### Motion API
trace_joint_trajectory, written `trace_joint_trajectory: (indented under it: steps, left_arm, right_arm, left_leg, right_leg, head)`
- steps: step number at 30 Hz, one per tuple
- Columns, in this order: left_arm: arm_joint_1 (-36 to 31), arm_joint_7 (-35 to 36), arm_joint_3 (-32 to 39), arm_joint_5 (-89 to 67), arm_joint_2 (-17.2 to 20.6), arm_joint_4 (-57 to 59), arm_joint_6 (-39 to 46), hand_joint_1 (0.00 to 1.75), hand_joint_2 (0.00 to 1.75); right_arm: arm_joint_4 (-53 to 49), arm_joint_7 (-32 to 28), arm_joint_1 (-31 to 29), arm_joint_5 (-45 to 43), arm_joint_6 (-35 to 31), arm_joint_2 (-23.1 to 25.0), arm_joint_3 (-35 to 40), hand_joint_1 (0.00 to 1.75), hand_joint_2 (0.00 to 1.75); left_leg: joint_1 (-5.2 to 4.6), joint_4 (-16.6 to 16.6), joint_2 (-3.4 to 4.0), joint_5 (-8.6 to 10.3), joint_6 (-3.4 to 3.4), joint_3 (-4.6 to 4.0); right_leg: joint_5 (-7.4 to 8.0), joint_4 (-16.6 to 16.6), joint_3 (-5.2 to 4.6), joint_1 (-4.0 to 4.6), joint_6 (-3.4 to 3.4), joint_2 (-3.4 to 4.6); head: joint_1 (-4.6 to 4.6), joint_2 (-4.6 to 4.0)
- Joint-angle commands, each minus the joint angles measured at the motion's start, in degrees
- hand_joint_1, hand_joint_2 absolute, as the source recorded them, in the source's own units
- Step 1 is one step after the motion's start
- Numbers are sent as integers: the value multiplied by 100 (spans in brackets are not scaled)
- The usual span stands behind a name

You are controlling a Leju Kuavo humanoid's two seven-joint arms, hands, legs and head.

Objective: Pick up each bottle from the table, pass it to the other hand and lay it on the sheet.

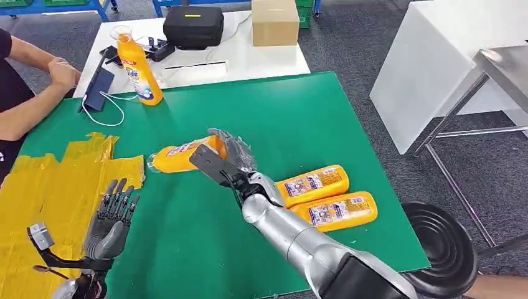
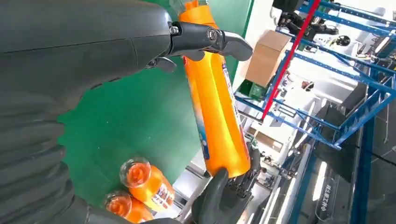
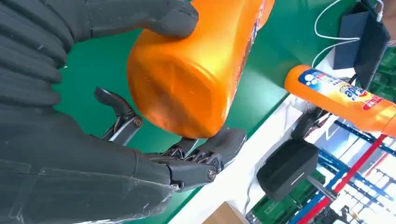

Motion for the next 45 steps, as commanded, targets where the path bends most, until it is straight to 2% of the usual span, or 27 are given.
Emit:
trace_joint_trajectory:
  steps: [1,45]
  left_arm:
    - [-68,36,96,8,-121,122,1,0,175]
    - [-68,36,96,8,-121,122,1,0,175]
  right_arm:
    - [13,31,-168,-32,35,-83,237,175,175]
    - [13,31,-168,-32,35,-83,237,175,175]
  left_leg:
    - [0,-1,-10,0,1,1]
    - [3,0,-13,0,1,2]
  right_leg:
    - [-1,-1,3,0,1,1]
    - [0,-3,5,2,2,1]
  head:
    - [0,0]
    - [-2,0]
